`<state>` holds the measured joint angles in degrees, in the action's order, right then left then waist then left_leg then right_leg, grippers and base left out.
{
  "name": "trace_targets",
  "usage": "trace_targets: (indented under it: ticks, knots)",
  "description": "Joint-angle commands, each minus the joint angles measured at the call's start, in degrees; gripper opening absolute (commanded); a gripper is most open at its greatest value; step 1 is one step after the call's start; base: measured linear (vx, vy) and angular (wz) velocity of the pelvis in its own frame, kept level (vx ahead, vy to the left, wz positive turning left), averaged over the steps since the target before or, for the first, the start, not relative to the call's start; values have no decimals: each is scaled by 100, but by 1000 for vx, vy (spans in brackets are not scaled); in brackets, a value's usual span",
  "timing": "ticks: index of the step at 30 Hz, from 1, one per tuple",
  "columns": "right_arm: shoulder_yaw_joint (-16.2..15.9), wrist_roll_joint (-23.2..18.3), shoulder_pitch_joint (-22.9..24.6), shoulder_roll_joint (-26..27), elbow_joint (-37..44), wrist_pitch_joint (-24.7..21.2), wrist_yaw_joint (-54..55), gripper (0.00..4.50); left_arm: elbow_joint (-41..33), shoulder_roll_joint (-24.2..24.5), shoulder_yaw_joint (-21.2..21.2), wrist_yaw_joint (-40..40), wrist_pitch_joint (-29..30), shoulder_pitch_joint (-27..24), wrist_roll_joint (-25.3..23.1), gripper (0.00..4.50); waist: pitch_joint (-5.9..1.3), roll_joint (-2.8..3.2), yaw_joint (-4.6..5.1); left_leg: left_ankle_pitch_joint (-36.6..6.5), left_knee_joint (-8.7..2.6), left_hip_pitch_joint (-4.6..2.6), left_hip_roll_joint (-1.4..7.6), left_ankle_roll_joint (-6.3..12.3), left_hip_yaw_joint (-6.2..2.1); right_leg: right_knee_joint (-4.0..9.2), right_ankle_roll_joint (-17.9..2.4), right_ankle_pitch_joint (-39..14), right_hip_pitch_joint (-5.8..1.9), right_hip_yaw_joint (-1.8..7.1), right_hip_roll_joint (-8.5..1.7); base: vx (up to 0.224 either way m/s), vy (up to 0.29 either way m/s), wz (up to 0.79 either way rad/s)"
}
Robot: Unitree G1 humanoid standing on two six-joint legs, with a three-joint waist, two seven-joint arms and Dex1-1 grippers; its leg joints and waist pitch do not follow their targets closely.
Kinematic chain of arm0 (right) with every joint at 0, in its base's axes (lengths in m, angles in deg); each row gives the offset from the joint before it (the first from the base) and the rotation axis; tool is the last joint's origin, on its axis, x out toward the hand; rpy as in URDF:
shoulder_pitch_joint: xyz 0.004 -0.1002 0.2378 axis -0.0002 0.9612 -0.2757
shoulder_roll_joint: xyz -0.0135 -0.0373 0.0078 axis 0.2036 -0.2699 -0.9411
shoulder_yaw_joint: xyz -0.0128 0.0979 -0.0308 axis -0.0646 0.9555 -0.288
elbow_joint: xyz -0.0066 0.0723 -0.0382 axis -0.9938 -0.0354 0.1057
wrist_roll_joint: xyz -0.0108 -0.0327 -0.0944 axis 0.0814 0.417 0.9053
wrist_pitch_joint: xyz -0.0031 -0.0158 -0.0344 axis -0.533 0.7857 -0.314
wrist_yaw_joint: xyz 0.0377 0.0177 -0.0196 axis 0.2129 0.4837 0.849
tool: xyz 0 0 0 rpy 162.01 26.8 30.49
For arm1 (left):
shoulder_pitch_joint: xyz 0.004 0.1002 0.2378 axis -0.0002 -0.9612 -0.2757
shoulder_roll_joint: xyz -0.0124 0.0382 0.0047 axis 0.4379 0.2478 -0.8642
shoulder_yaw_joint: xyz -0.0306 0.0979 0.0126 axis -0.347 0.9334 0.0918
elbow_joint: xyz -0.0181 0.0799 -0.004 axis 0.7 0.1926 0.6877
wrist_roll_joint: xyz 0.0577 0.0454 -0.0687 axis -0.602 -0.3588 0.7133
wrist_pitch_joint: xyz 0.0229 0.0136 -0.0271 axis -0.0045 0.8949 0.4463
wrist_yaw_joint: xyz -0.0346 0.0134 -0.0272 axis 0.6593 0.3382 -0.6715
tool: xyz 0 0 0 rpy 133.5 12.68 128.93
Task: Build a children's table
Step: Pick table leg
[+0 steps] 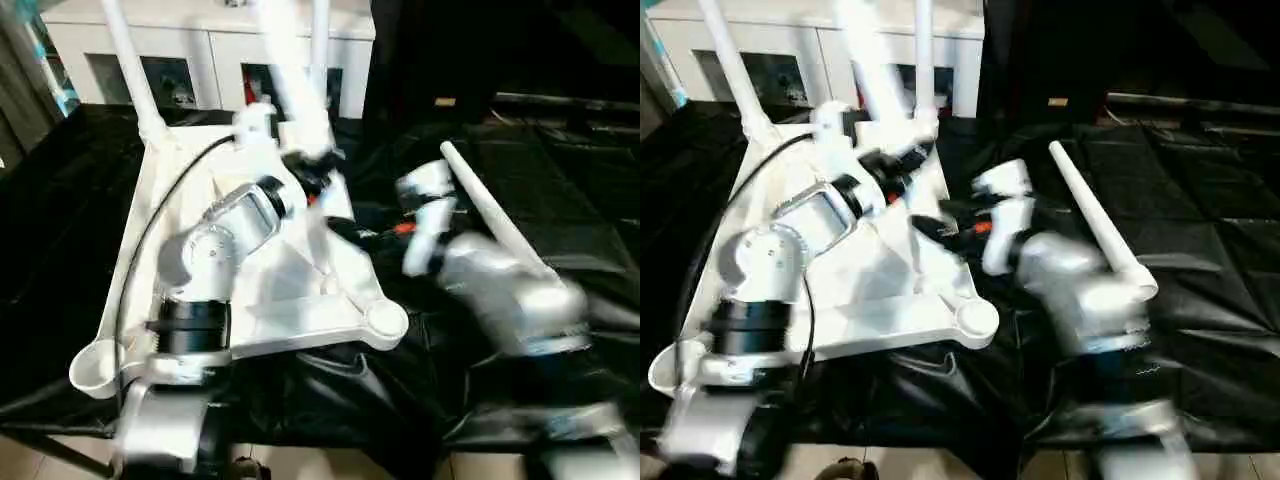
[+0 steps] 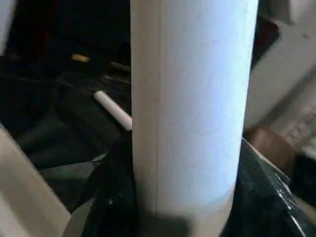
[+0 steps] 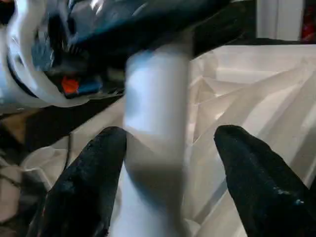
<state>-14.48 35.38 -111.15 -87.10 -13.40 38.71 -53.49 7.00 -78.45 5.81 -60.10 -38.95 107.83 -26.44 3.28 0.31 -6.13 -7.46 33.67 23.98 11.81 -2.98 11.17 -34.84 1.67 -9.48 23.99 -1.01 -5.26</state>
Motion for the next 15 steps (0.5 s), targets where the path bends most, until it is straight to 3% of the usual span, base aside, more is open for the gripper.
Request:
trace_targets:
  ticks: [1,4,6,8,11,12,14,15]
  knots:
    - [119,-103,-110,-285,-106,-250,-290,308,-189,87,63,-418,264,175,282,186,-453,16,14,-1699,-367,-239,16,-230,-47,404,-948,-1116,-246,33,-106,0,0,0]
    - [-38,-293,-178,-743,-51,-582,-858,308,-268,175,-81,-784,509,335,674,186,-455,-12,2,-1564,-349,-238,15,-190,-37,392,-1019,-1143,-269,35,-111,0,0,0]
    - [-49,-338,-190,-777,-43,-654,-913,308,-277,163,-128,-809,548,366,739,186,-447,-9,6,-1565,-342,-231,19,-166,-32,398,-1076,-1161,-259,38,-116,0,0,0]
    - [-153,-454,-245,-865,-39,-801,-1050,308,-321,119,-216,-945,557,449,982,186,-439,-71,25,-1576,-338,-219,14,-120,-24,417,-1054,-1348,-266,32,-122,0,0,0]
    - [-200,-496,-266,-839,-30,-836,-1052,308,-336,128,-182,-976,508,463,984,186,-442,-48,33,-1558,-334,-222,19,-122,-30,421,-1017,-1449,-253,33,-124,0,0,0]
    - [-196,-534,-289,-788,-28,-876,-1032,308,-338,122,-154,-976,489,463,949,186,-440,-82,45,-1551,-335,-220,19,-117,-26,430,-990,-1492,-251,33,-120,0,0,0]
    - [-188,-581,-323,-742,-31,-928,-1023,308,-343,123,-110,-978,472,462,891,186,-446,-62,40,-1520,-331,-221,25,-128,-30,422,-972,-1503,-246,36,-125,0,0,0]
    - [-179,-638,-370,-723,-41,-988,-1046,308,-346,141,-30,-989,454,461,799,186,-446,-99,43,-1492,-335,-218,24,-117,-26,423,-963,-1498,-248,33,-119,0,0,0]
